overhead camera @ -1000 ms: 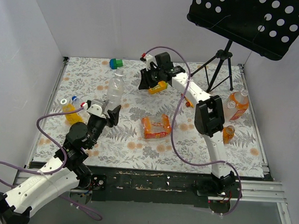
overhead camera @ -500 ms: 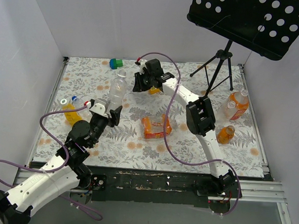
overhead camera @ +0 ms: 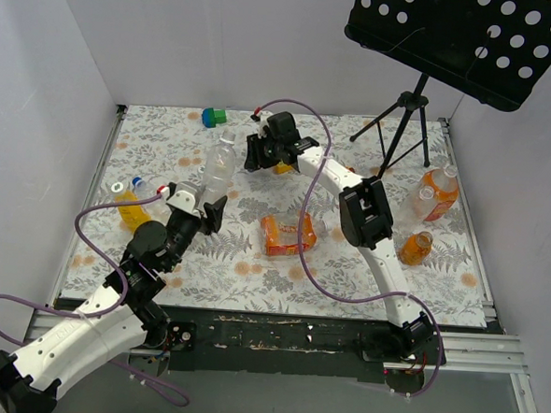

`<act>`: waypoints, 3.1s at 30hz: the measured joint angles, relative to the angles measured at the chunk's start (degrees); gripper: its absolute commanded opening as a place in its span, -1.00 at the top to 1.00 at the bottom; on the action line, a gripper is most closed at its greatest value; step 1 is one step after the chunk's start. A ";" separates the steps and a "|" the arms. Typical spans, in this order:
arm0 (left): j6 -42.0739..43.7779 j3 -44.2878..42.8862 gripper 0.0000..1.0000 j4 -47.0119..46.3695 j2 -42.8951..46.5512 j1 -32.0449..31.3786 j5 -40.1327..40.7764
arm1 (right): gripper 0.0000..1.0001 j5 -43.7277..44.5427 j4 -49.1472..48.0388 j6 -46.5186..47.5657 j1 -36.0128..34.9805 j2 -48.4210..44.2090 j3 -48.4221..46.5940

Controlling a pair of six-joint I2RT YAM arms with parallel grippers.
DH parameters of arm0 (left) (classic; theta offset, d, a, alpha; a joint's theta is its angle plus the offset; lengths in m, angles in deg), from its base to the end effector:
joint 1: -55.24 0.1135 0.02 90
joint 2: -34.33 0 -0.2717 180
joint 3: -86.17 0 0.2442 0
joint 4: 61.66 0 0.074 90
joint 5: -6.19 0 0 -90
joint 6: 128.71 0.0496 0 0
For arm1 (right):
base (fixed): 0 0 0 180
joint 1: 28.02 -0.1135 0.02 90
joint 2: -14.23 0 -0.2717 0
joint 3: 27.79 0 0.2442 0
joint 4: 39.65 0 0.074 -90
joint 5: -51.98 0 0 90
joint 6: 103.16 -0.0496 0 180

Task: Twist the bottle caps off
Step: Place the bottle cap at the center of the board, then place the plastic bottle at the center of the board.

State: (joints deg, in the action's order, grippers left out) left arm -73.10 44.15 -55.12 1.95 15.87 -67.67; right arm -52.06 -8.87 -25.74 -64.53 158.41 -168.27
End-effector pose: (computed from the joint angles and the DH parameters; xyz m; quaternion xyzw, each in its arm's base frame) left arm 0.1268 -0.0862 0.3065 -0.0722 0.6847 -0.3541 0.6329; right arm 0.4628 0.3575 0.1876 -0.2378 0.8474 0.2904 0.3756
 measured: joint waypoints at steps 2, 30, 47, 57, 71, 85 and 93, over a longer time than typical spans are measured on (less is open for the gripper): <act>-0.22 0.00 1.00 -0.02 0.13 0.09 -0.20 | -0.30 -0.42 -0.35 0.63 0.02 -0.13 0.02; -18.69 6.45 1.00 -12.44 0.33 0.26 -27.45 | -0.69 -53.90 -47.50 4.85 4.33 -64.26 71.47; -23.58 7.74 1.00 -25.70 -9.92 -1.86 -32.70 | -0.74 -47.93 -65.46 -18.78 4.42 -64.59 74.60; -24.44 8.66 1.00 -29.55 -11.56 -2.38 -32.06 | -0.53 -46.82 -66.47 -22.01 -1.16 -61.81 74.60; -25.77 9.38 1.00 -35.58 -13.81 -3.02 -31.30 | -0.48 -44.87 -74.99 -32.39 -1.44 -59.52 74.60; -26.64 9.38 -0.13 -36.33 -15.26 -4.85 -28.13 | 0.56 -43.39 -76.54 -33.03 -1.42 -58.42 74.60; -26.12 8.98 -0.96 -24.90 -7.34 -4.94 -25.53 | 0.60 -43.95 -73.18 -27.36 -1.36 -59.69 74.58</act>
State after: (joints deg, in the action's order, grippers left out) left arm -99.22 53.13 -80.01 -5.39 10.93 -93.19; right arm -96.02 -82.04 -53.10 -65.88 98.72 -93.70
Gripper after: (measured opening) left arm 0.911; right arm 0.403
